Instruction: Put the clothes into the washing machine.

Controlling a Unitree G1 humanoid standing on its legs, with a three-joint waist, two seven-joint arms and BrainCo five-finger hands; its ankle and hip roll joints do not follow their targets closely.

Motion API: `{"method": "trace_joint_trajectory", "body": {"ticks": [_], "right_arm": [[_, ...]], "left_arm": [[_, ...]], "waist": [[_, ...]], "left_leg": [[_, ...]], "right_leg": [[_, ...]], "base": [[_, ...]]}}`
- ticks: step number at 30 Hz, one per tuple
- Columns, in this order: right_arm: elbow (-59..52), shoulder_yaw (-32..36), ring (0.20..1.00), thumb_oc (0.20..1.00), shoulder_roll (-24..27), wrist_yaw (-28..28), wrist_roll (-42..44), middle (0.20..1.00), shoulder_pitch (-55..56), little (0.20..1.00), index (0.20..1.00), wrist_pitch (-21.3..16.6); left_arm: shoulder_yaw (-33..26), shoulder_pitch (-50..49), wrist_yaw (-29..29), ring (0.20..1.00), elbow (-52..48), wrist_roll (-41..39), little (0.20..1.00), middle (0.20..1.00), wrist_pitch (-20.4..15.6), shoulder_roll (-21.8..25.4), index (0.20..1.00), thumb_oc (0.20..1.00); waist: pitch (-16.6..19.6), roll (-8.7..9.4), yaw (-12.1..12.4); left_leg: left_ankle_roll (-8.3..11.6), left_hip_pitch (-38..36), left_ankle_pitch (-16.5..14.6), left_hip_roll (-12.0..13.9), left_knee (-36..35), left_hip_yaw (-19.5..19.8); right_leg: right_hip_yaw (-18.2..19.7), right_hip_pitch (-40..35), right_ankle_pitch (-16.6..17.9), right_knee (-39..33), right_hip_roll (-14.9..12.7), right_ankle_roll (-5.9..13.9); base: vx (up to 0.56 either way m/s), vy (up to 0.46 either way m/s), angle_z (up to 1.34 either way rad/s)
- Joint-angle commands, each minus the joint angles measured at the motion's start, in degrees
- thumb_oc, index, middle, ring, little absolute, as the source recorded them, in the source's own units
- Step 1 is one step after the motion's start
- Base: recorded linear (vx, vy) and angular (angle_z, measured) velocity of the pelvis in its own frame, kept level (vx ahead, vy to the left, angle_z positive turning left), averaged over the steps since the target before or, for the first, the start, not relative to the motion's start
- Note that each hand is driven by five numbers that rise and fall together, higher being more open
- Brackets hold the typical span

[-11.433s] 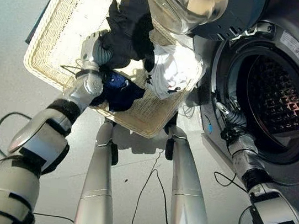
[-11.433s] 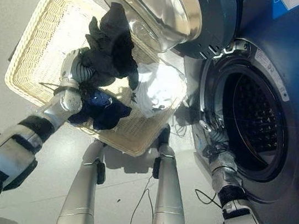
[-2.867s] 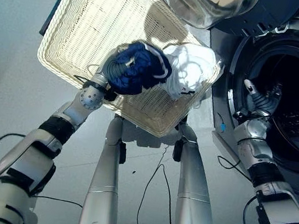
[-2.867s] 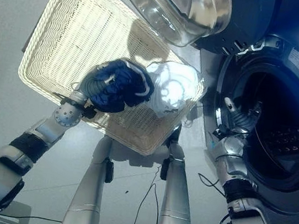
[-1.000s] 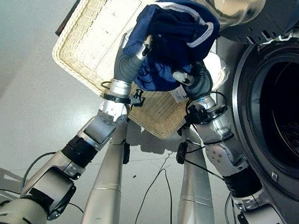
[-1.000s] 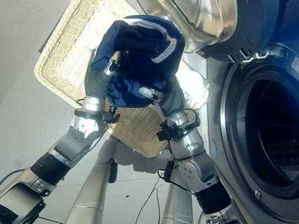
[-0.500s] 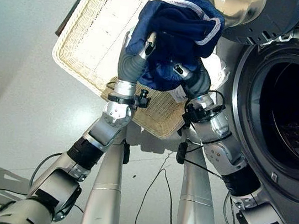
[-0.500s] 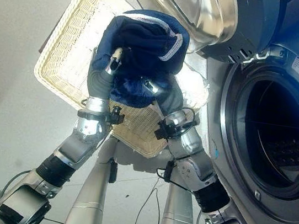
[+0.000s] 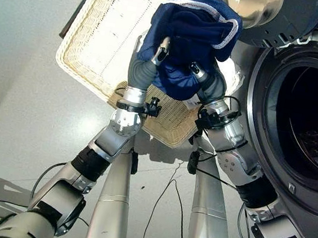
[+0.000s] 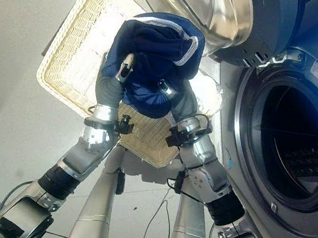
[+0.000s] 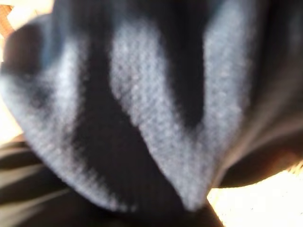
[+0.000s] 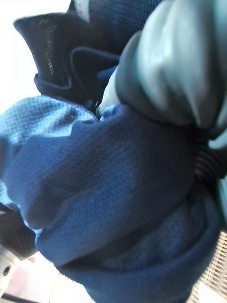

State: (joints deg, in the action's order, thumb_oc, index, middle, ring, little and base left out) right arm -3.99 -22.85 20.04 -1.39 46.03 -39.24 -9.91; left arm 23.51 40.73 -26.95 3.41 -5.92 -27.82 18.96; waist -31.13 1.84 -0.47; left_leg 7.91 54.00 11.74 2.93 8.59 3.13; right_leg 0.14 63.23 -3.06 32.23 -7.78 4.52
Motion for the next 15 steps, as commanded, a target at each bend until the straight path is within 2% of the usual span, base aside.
{"method": "trace_joint_trajectory", "body": {"ticks": [1, 3, 8, 11, 15], "right_arm": [[-4.32, -1.82, 0.200, 0.200, -3.16, 2.44, -0.01, 0.200, -0.51, 0.200, 0.200, -4.48], [-4.44, -0.81, 0.200, 0.200, -2.98, 1.33, -0.32, 0.200, -0.41, 0.200, 0.200, -7.05], [-4.84, 2.15, 0.200, 0.200, -2.11, 0.87, -0.72, 0.200, -0.19, 0.200, 0.200, -11.44], [-5.29, 2.82, 0.200, 0.200, -2.04, 1.49, 0.02, 0.200, -0.09, 0.200, 0.200, -11.74], [-6.48, 4.74, 0.200, 0.200, -1.93, 4.94, 4.15, 0.200, 0.58, 0.200, 0.200, -14.03]], "left_arm": [[0.00, 2.66, -1.17, 1.000, -3.75, 4.33, 1.000, 1.000, 3.06, -1.28, 1.000, 1.000], [0.26, 2.44, 0.04, 1.000, -2.95, 3.89, 1.000, 1.000, 5.81, -0.58, 1.000, 1.000], [-0.02, 1.96, 4.33, 1.000, -2.11, 2.70, 1.000, 1.000, 8.59, 0.77, 1.000, 1.000], [0.08, 1.93, 5.02, 1.000, -2.09, 2.60, 1.000, 1.000, 9.51, 1.07, 1.000, 1.000], [0.11, 1.63, 6.03, 1.000, -1.06, 3.45, 1.000, 1.000, 13.10, 2.64, 1.000, 1.000]], "waist": [[1.34, -1.51, -0.63], [1.34, -1.56, -0.61], [1.34, -1.74, -0.77], [1.34, -1.73, -0.87], [1.34, -1.79, -1.03]], "left_leg": [[-3.53, 2.93, -3.98, -5.48, 6.95, -1.24], [-3.51, 3.06, -3.97, -5.51, 7.09, -1.19], [-3.46, 3.22, -4.14, -5.42, 7.31, -1.34], [-3.47, 3.07, -4.12, -5.37, 7.19, -1.42], [-3.39, 2.72, -4.16, -5.12, 7.11, -1.66]], "right_leg": [[-5.98, -4.17, 13.36, -16.80, 3.32, 3.24], [-6.08, -4.14, 13.44, -16.80, 3.20, 3.38], [-6.00, -3.90, 13.59, -16.75, 3.16, 3.63], [-5.98, -3.98, 13.69, -16.80, 3.19, 3.68], [-5.82, -4.26, 13.77, -16.85, 3.21, 3.86]], "base": [[0.00, 0.000, 0.00], [0.00, 0.000, 0.00], [0.00, 0.000, 0.00], [0.00, 0.000, 0.00], [0.00, 0.000, 0.00]]}}
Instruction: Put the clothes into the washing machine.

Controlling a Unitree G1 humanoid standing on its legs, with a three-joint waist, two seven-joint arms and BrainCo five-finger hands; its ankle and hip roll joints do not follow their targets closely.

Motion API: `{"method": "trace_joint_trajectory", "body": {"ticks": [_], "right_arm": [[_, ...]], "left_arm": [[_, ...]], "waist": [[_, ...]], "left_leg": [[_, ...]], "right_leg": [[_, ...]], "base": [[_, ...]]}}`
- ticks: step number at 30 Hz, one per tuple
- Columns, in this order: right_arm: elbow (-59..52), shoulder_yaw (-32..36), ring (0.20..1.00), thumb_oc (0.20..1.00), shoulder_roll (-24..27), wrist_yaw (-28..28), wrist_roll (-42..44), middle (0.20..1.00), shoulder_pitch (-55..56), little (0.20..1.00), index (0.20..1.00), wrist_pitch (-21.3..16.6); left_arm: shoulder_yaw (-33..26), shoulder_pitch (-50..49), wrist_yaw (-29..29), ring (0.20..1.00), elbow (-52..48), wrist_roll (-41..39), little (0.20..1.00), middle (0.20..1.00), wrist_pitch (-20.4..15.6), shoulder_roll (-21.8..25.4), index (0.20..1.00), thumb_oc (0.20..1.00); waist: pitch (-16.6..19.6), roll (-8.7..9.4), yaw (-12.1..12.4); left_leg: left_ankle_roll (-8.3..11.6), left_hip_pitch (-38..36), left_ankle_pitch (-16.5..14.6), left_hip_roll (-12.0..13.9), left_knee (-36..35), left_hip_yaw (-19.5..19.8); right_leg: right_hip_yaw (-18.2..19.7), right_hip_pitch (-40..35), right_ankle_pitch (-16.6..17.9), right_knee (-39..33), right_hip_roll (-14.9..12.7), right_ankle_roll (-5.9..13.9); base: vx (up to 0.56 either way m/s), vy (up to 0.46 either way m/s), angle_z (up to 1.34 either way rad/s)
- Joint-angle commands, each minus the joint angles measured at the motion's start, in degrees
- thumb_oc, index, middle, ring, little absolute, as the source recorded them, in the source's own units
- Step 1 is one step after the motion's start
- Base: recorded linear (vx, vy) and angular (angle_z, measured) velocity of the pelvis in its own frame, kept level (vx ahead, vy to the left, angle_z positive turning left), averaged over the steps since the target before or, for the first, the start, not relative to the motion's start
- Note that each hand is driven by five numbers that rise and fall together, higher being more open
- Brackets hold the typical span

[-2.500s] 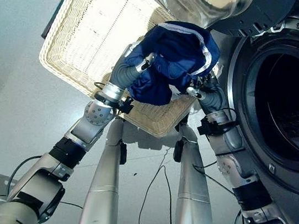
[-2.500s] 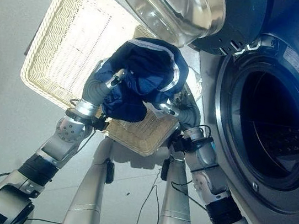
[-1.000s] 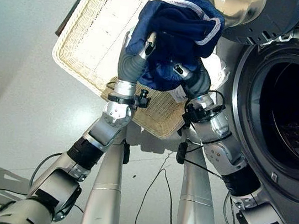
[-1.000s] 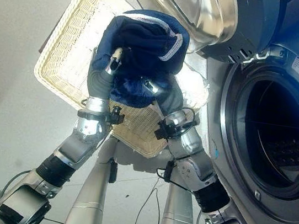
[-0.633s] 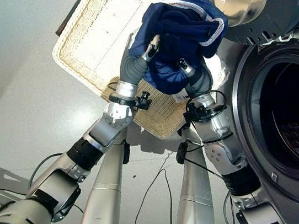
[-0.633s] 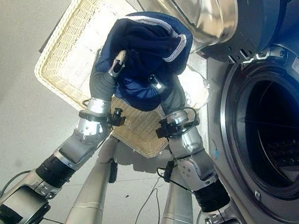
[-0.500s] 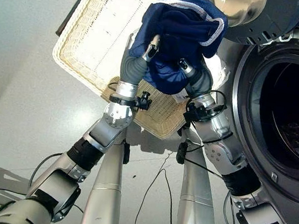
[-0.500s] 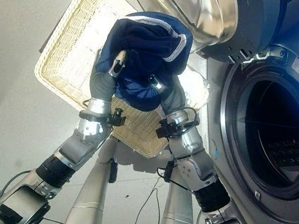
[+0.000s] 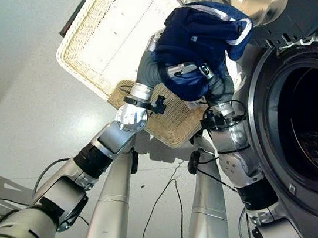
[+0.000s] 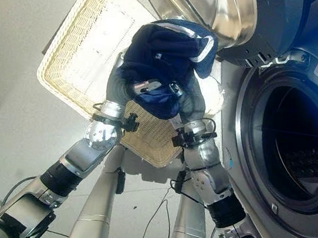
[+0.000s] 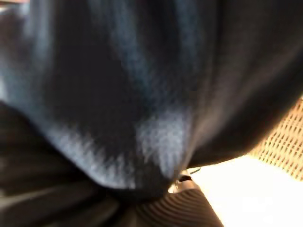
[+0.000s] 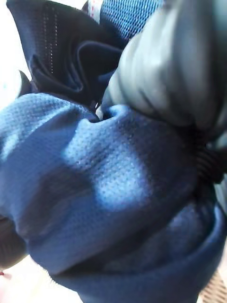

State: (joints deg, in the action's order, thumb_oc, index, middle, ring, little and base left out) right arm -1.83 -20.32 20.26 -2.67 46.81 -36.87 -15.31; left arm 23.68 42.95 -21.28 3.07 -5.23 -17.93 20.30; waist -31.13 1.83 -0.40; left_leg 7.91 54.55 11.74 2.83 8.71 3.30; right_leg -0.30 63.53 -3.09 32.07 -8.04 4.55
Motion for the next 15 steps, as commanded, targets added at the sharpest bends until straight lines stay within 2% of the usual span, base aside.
{"method": "trace_joint_trajectory", "body": {"ticks": [1, 5, 8, 12, 15], "right_arm": [[-8.89, 2.42, 0.200, 0.200, -2.09, 6.34, 3.81, 0.200, -1.83, 0.200, 0.200, -8.78], [-9.05, 3.20, 0.200, 0.200, -2.30, 8.26, 6.91, 0.200, -1.69, 0.200, 0.200, -9.92], [-9.56, 4.55, 0.200, 0.200, -2.78, 11.72, 12.85, 0.200, -0.71, 0.200, 0.200, -10.97], [-9.60, 5.74, 0.200, 0.200, -3.02, 14.42, 16.98, 0.200, -0.09, 0.200, 0.200, -11.72], [-9.54, 6.56, 0.200, 0.200, -2.83, 15.13, 18.19, 0.200, 0.10, 0.200, 0.200, -12.46]], "left_arm": [[-0.18, -0.69, 0.26, 1.000, -0.59, 2.53, 1.000, 1.000, 3.70, 1.50, 1.000, 1.000], [-0.58, -0.80, -0.81, 1.000, 0.87, 2.47, 1.000, 1.000, 4.95, 2.14, 1.000, 1.000], [-1.45, -1.42, -3.30, 1.000, 2.67, 2.85, 1.000, 1.000, 6.75, 3.06, 1.000, 1.000], [-2.45, -2.02, -6.12, 1.000, 4.61, 2.83, 1.000, 1.000, 7.27, 3.81, 1.000, 1.000], [-3.31, -2.59, -10.42, 1.000, 5.48, 4.51, 1.000, 1.000, 7.07, 4.44, 1.000, 1.000]], "waist": [[1.34, -1.80, -1.08], [1.34, -1.85, -1.08], [1.34, -1.80, -1.17], [1.34, -1.69, -1.17], [1.34, -1.64, -1.04]], "left_leg": [[-3.35, 2.17, -4.14, -5.00, 7.01, -1.81], [-3.26, 2.30, -4.17, -4.85, 7.18, -1.86], [-3.18, 2.11, -4.12, -4.73, 7.01, -1.88], [-3.10, 2.15, -4.14, -4.56, 7.11, -1.93], [-3.02, 2.34, -4.14, -4.42, 7.16, -1.79]], "right_leg": [[-5.38, -4.58, 13.77, -16.67, 3.44, 3.85], [-5.39, -4.47, 13.67, -16.50, 3.37, 3.86], [-5.37, -4.60, 13.70, -16.51, 3.44, 3.86], [-5.46, -4.63, 13.71, -16.49, 3.34, 3.96], [-5.59, -4.51, 13.76, -16.45, 3.15, 4.03]], "base": [[0.00, 0.000, 0.00], [0.00, 0.000, 0.00], [0.00, 0.000, 0.00], [0.00, 0.000, 0.00], [0.00, 0.000, 0.00]]}}
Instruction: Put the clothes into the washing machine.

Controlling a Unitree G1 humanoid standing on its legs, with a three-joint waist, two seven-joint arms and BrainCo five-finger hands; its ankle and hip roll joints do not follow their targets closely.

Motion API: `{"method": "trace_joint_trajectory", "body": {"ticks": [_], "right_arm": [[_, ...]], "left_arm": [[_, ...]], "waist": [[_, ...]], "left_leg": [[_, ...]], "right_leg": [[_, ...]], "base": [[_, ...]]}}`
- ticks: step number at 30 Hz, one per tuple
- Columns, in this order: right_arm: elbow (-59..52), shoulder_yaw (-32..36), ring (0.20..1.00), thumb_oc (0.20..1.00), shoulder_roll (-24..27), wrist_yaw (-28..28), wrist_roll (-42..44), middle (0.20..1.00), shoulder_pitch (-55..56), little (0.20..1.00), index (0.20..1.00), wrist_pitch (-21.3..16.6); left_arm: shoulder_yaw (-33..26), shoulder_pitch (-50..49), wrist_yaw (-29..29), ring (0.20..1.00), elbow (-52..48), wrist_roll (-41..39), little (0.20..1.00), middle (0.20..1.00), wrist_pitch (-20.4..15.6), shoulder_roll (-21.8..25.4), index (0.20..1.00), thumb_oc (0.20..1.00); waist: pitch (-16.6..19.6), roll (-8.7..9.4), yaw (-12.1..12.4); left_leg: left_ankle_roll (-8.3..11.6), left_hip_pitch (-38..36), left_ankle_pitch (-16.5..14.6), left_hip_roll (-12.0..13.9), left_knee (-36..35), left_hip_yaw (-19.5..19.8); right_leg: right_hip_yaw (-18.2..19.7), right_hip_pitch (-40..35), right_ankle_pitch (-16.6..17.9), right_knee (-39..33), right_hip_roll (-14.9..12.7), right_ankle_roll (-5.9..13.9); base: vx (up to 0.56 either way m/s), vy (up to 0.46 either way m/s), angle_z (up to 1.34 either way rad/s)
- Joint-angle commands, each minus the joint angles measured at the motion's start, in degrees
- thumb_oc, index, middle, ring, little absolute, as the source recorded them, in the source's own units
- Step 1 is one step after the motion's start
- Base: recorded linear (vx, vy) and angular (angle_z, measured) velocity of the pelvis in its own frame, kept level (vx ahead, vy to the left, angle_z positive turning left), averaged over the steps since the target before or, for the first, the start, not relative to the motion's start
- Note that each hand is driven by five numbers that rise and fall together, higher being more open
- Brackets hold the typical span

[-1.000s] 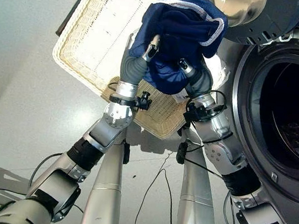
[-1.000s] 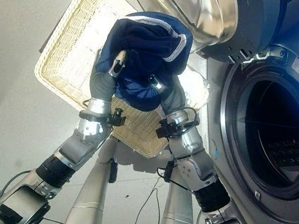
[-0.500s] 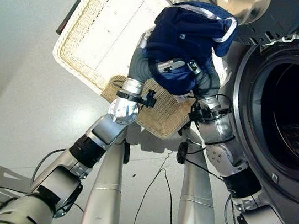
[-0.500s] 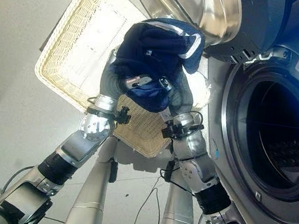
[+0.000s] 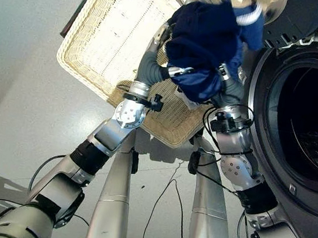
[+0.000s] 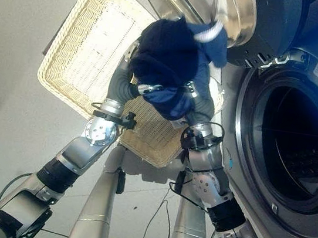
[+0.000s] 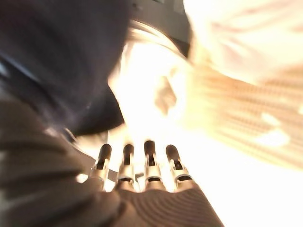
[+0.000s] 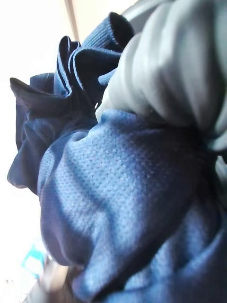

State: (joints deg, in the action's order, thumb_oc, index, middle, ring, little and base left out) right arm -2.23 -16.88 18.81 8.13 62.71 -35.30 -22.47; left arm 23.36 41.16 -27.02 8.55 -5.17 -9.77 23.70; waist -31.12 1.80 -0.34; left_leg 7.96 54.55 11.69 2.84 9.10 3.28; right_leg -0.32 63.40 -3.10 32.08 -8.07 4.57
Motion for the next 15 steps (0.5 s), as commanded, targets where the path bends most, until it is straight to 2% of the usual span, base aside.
{"method": "trace_joint_trajectory", "body": {"ticks": [1, 3, 7, 15], "right_arm": [[-9.14, 3.12, 0.200, 0.200, -1.38, 4.33, 2.29, 0.200, -1.47, 0.200, 0.200, -5.30], [-9.03, 3.61, 0.200, 0.200, -1.37, 4.59, 2.46, 0.200, -1.47, 0.200, 0.200, -5.43], [-9.19, 4.06, 0.200, 0.200, -1.58, 5.04, 2.16, 0.200, -1.37, 0.200, 0.200, -4.77], [-9.15, 4.47, 0.200, 0.200, -2.02, 6.06, 2.51, 0.200, -1.16, 0.200, 0.200, -4.04]], "left_arm": [[-2.98, -0.80, -4.68, 1.000, -0.01, 4.44, 1.000, 1.000, -1.09, 1.04, 1.000, 1.000], [-3.80, -0.87, -8.53, 1.000, 0.59, 6.10, 1.000, 1.000, -1.96, 1.47, 1.000, 1.000], [-4.82, -0.95, -12.25, 1.000, 0.77, 7.92, 1.000, 1.000, -3.24, 1.54, 1.000, 1.000], [-5.66, -1.29, -14.95, 1.000, 1.06, 9.10, 1.000, 1.000, -4.09, 0.62, 1.000, 1.000]], "waist": [[1.33, -1.61, -1.10], [1.33, -1.53, -1.02], [1.33, -1.40, -0.93], [1.33, -1.28, -0.92]], "left_leg": [[-3.07, 2.34, -4.09, -4.43, 6.78, -1.77], [-2.99, 2.45, -4.06, -4.36, 6.72, -1.69], [-2.89, 2.29, -4.10, -4.29, 6.53, -1.72], [-2.73, 2.29, -3.96, -4.15, 6.39, -1.67]], "right_leg": [[-5.57, -4.38, 13.77, -16.46, 3.17, 4.01], [-5.65, -4.30, 13.75, -16.45, 3.15, 4.00], [-5.83, -4.50, 13.74, -16.64, 3.07, 4.02], [-5.89, -4.48, 13.77, -16.58, 3.00, 4.06]], "base": [[0.00, 0.000, 0.00], [0.00, 0.000, 0.00], [0.00, 0.000, 0.00], [0.00, 0.000, 0.00]]}}
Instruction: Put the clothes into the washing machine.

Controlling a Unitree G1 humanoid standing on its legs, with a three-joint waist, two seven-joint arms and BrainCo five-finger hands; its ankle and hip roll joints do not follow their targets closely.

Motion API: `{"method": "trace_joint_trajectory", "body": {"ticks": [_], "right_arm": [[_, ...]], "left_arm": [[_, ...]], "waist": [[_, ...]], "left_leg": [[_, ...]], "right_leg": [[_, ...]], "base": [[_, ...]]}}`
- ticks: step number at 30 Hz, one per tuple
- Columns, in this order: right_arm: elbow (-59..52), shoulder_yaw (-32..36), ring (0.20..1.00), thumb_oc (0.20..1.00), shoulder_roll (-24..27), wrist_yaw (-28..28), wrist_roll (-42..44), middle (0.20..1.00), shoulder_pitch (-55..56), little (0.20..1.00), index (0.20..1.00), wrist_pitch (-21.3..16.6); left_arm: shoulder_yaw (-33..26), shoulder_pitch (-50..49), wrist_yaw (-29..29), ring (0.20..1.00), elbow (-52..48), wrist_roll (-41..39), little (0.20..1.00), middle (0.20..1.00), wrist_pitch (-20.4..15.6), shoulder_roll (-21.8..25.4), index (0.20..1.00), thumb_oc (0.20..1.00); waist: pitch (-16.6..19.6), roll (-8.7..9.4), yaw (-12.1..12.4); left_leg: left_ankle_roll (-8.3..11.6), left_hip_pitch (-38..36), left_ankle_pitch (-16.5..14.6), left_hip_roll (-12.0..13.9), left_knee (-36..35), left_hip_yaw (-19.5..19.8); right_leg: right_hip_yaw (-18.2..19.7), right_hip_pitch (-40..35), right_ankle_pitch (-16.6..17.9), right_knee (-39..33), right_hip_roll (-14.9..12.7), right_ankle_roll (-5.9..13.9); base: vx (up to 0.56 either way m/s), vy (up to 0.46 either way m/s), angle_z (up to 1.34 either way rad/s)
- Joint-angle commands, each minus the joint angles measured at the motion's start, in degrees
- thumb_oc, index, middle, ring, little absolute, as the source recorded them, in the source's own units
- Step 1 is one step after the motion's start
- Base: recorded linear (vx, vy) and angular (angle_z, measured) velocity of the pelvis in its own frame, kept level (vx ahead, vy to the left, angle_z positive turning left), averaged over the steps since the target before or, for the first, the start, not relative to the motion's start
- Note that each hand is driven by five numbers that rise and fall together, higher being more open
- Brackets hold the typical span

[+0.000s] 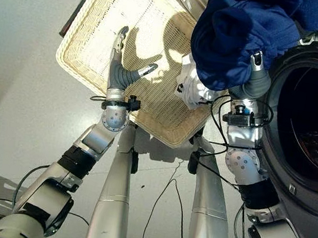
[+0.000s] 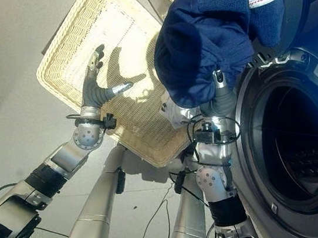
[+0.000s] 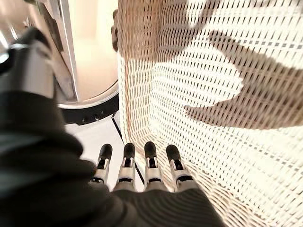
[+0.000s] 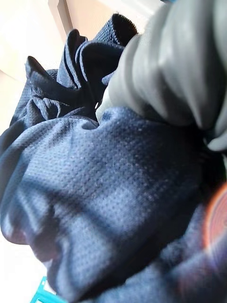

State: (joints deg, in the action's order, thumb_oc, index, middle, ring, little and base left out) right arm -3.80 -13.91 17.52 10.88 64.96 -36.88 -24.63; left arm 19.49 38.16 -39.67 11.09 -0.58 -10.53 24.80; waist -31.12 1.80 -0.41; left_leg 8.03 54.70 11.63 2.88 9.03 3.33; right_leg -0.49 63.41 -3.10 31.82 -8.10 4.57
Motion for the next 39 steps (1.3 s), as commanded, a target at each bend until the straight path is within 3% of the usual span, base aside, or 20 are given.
{"method": "trace_joint_trajectory", "body": {"ticks": [1, 5, 11, 18, 24, 28, 33, 39], "right_arm": [[-7.40, 1.55, 0.200, 0.200, -0.82, 3.34, 0.24, 0.200, 0.43, 0.200, 0.200, -1.82], [-6.36, 1.63, 0.200, 0.200, -0.95, 1.85, -0.68, 0.200, 0.26, 0.200, 0.200, -0.95], [0.50, 3.11, 0.200, 0.200, 0.91, -5.13, -0.25, 0.200, 1.77, 0.200, 0.200, 2.58], [18.51, 4.12, 0.200, 0.200, 5.91, -3.02, 8.57, 0.200, 2.27, 0.200, 0.200, 3.56], [27.27, 3.36, 0.200, 0.200, 8.78, -2.26, 12.67, 0.200, 1.12, 0.200, 0.200, 3.32], [33.96, 3.28, 0.200, 0.200, 10.08, -4.53, 14.17, 0.200, 0.13, 0.200, 0.200, 1.57], [41.95, 6.62, 0.200, 0.200, 13.41, -12.90, 19.01, 0.200, -3.54, 0.200, 0.200, -5.37], [57.75, 13.83, 0.200, 0.200, 21.51, -22.00, 25.12, 0.200, -10.25, 0.200, 0.200, -13.37]], "left_arm": [[-1.96, 1.74, -2.62, 1.000, -1.42, 4.32, 1.000, 1.000, -3.51, -0.47, 1.000, 1.000], [-2.41, 1.87, -4.11, 1.000, -0.73, 3.63, 1.000, 1.000, -4.46, -0.51, 1.000, 1.000], [-3.43, 1.92, -9.33, 1.000, 3.01, 4.64, 1.000, 1.000, -8.58, -0.41, 1.000, 1.000], [-1.71, 5.05, -13.91, 1.000, 12.60, 4.93, 1.000, 1.000, -11.25, 1.02, 1.000, 1.000], [0.01, 7.39, -16.20, 1.000, 18.29, 3.18, 1.000, 1.000, -11.73, 1.61, 1.000, 1.000], [1.11, 9.00, -16.66, 1.000, 22.34, 2.89, 1.000, 1.000, -11.63, 2.01, 1.000, 1.000], [4.64, 12.42, -14.51, 1.000, 29.41, 5.40, 1.000, 1.000, -8.21, 4.38, 1.000, 1.000], [7.51, 14.69, -13.57, 1.000, 36.95, 3.36, 1.000, 1.000, -10.23, 6.25, 1.000, 1.000]], "waist": [[1.33, -1.27, -0.84], [1.33, -1.25, -0.85], [1.33, -1.06, -1.29], [1.33, -0.87, -1.98], [1.33, -0.65, -2.44], [1.33, -0.53, -2.57], [1.33, -0.22, -2.76], [1.33, 0.59, -2.90]], "left_leg": [[-2.78, 2.17, -3.89, -4.20, 6.51, -1.73], [-2.66, 2.24, -3.88, -4.21, 6.54, -1.82], [-2.34, 1.90, -3.97, -3.95, 6.56, -2.16], [-1.94, 1.54, -4.02, -3.45, 6.27, -2.65], [-1.74, 1.59, -3.94, -3.21, 5.97, -2.91], [-1.62, 1.57, -3.94, -3.04, 5.66, -3.07], [-1.32, 1.26, -4.45, -2.70, 6.11, -3.00], [-1.26, 1.33, -5.57, -2.02, 6.59, -2.70]], "right_leg": [[-5.69, -4.48, 13.77, -16.29, 3.05, 4.05], [-5.72, -4.51, 13.73, -16.35, 3.11, 4.04], [-5.42, -4.66, 13.66, -16.12, 3.41, 3.94], [-4.89, -4.74, 13.94, -16.39, 3.62, 3.89], [-4.47, -4.53, 14.12, -16.69, 4.02, 3.71], [-4.29, -4.58, 14.06, -17.04, 4.24, 3.55], [-4.18, -4.87, 13.92, -16.69, 4.39, 3.65], [-4.39, -5.48, 14.12, -17.33, 4.43, 4.10]], "base": [[0.00, 0.000, 0.00], [0.00, 0.000, 0.00], [0.00, 0.005, 0.00], [0.00, 0.000, 0.00], [-0.01, 0.017, -0.04], [-0.01, 0.015, -0.04], [0.00, 0.009, -0.02], [0.00, -0.023, -0.06]]}}
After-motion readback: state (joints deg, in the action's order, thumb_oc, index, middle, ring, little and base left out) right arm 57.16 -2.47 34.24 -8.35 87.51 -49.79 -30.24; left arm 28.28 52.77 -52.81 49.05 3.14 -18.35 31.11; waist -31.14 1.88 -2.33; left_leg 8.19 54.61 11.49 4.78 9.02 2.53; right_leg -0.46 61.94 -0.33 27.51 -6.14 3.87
